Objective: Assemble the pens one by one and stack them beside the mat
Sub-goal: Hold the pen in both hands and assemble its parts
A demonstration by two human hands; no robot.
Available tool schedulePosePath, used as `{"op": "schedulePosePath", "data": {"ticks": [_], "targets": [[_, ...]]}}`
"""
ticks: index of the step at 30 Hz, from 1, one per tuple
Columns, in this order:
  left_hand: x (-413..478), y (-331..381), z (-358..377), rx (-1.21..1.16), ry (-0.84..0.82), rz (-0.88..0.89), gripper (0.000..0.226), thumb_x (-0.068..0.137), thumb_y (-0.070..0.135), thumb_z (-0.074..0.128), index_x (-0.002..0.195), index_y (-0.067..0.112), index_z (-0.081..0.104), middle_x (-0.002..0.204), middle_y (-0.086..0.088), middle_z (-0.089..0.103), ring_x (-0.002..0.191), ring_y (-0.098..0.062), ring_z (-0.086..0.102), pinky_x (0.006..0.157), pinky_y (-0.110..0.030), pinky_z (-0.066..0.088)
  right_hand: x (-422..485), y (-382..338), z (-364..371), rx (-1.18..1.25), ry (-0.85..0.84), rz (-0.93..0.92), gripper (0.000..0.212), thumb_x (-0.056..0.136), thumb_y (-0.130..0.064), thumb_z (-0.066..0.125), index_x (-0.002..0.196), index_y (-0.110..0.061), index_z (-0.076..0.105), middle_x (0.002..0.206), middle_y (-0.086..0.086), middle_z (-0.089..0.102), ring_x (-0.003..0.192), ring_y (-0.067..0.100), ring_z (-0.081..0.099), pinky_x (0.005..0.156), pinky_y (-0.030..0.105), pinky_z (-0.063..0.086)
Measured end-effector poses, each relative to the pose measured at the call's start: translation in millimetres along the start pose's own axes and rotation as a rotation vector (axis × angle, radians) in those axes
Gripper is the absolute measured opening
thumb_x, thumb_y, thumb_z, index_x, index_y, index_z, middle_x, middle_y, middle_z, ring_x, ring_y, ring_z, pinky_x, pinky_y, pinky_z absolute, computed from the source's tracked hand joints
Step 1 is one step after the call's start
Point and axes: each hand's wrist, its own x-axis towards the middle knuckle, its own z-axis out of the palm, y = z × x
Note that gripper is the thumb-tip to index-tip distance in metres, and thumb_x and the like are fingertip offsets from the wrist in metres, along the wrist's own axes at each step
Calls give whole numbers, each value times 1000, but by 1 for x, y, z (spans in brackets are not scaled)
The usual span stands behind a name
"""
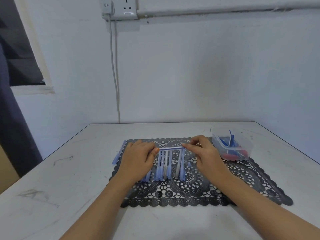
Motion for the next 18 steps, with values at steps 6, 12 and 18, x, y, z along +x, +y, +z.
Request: {"op": "schedulePosePath", "data": {"ticks": [6, 12, 18], "targets": [[1, 1, 1, 5, -19, 5, 26, 93, 42, 34, 76, 29, 49, 60, 16, 39, 69, -12, 40, 71, -30, 29, 0, -2, 0, 110, -5, 92, 50, 71, 27, 54, 111, -1, 65, 93, 8, 57, 80, 21, 61, 84, 16, 49], [0, 1, 0, -9, -23, 15, 17, 92, 36, 40, 75, 34, 41, 57, 20, 35, 68, -12, 39, 70, -30, 29, 3, -10, -4, 483, -38, 488, 34, 87, 6, 55, 108, -18, 68, 86, -4, 62, 67, 3, 63, 71, 8, 47], [0, 3, -2, -29, -25, 13, 15, 92, 37, 39, 77, 36, 42, 57, 21, 35, 68, -11, 39, 71, -30, 29, 5, -13, -6, 943, -8, 716, 29, 84, 11, 55, 99, -11, 67, 73, 3, 71, 61, 7, 64, 62, 14, 51]]}}
